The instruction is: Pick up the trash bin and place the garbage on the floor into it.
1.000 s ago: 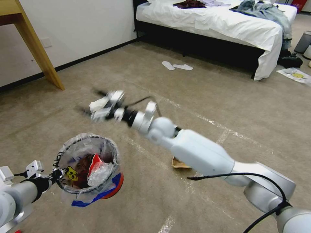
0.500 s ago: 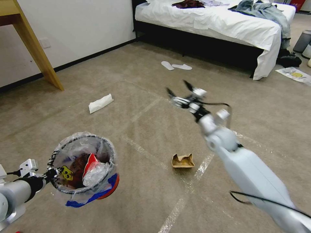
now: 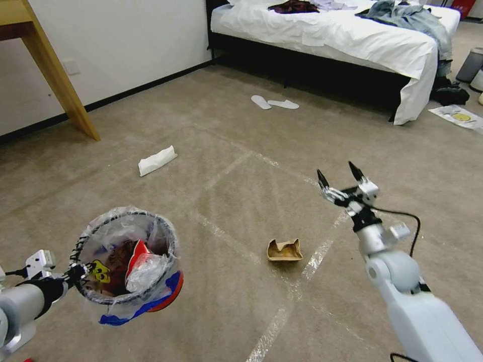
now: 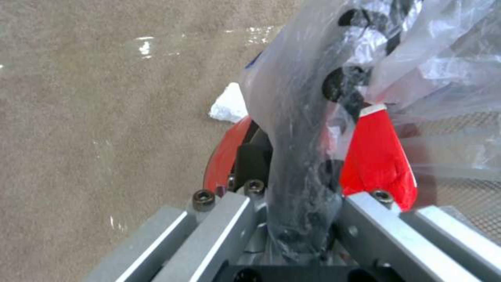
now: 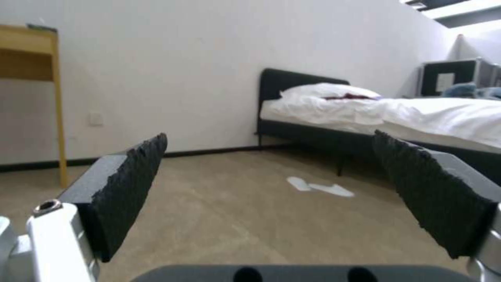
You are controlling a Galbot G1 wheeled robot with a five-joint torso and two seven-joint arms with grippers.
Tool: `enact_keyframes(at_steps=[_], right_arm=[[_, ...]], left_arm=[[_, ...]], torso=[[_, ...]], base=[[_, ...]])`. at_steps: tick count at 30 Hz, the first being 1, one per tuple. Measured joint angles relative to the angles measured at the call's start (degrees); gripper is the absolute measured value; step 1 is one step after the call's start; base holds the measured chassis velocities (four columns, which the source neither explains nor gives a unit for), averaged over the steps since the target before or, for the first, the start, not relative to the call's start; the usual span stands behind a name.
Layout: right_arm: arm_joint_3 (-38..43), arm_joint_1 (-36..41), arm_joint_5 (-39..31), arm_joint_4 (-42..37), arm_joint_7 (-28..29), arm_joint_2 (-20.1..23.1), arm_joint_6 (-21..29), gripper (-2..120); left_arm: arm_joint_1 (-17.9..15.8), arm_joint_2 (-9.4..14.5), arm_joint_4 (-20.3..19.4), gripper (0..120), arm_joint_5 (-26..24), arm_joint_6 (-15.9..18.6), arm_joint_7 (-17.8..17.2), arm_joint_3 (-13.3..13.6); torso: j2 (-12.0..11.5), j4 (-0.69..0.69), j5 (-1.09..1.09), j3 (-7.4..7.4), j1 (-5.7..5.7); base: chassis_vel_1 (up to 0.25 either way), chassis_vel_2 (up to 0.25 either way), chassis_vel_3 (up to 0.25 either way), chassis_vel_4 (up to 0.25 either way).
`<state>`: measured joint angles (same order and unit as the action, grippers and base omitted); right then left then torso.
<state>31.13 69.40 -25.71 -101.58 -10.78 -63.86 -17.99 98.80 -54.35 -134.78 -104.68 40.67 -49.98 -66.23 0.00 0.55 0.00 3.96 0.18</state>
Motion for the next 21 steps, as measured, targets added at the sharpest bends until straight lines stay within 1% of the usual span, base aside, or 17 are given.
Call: enact_keyframes(at_steps=[2,6,8,11,14,15,17,21], right_arm=[[1.6,2.7,0.5,-0.3,-1.0,-0.6,-1.4,100],[2.3,4.6,0.8,-0.7,-1.8,-1.0,-2.4,100],[2.8,5.8,1.4,-0.9,-2.1,-2.0,-3.1,100],[3.1,6.4,2.1,-1.0,-2.3,-2.7,-3.5,100],[4.2,8.3,4.6,-0.9,-2.8,-5.4,-4.8,100],[4.2,8.3,4.6,-0.9,-2.8,-5.4,-4.8,100],[4.8,9.8,5.7,0.1,-3.1,-6.8,-6.9,100],[5.1,10.7,6.6,0.7,-3.2,-7.0,-8.3,100]], left_arm=[[0.2,-0.3,-0.2,1,-0.3,0.1,-0.1,-0.7],[0.5,-0.6,-0.3,1,-0.5,0.1,-0.1,-1.2],[0.6,-0.9,-0.3,1,-0.6,0.1,-0.1,-1.5],[0.7,-1.1,-0.3,1,-0.6,0.1,-0.1,-1.5],[0.9,-1.7,-0.7,1,0.0,0.2,-0.2,-0.9],[0.9,-1.7,-0.7,1,0.0,0.2,-0.2,-0.9],[1.2,-1.9,-0.8,1,0.1,0.1,-0.2,-1.0],[1.4,-1.9,-0.8,1,0.1,0.1,-0.2,-1.3]], torso=[[0.0,0.0,0.0,0.01,0.0],[0.0,0.01,0.0,0.01,0.0],[0.0,0.01,0.0,0.0,0.0],[0.0,0.0,0.0,0.0,0.0],[0.0,0.0,0.0,0.0,0.0],[0.0,0.0,0.0,0.0,0.0],[0.0,0.01,0.0,0.01,0.0],[0.0,0.0,0.0,0.01,0.0]], base=[[0.0,0.0,0.0,0.0],[0.0,0.0,0.0,0.0],[0.0,0.0,0.0,0.0],[0.0,0.0,0.0,0.0],[0.0,0.0,0.0,0.0],[0.0,0.0,0.0,0.0],[0.0,0.0,0.0,0.0],[0.0,0.0,0.0,0.0]])
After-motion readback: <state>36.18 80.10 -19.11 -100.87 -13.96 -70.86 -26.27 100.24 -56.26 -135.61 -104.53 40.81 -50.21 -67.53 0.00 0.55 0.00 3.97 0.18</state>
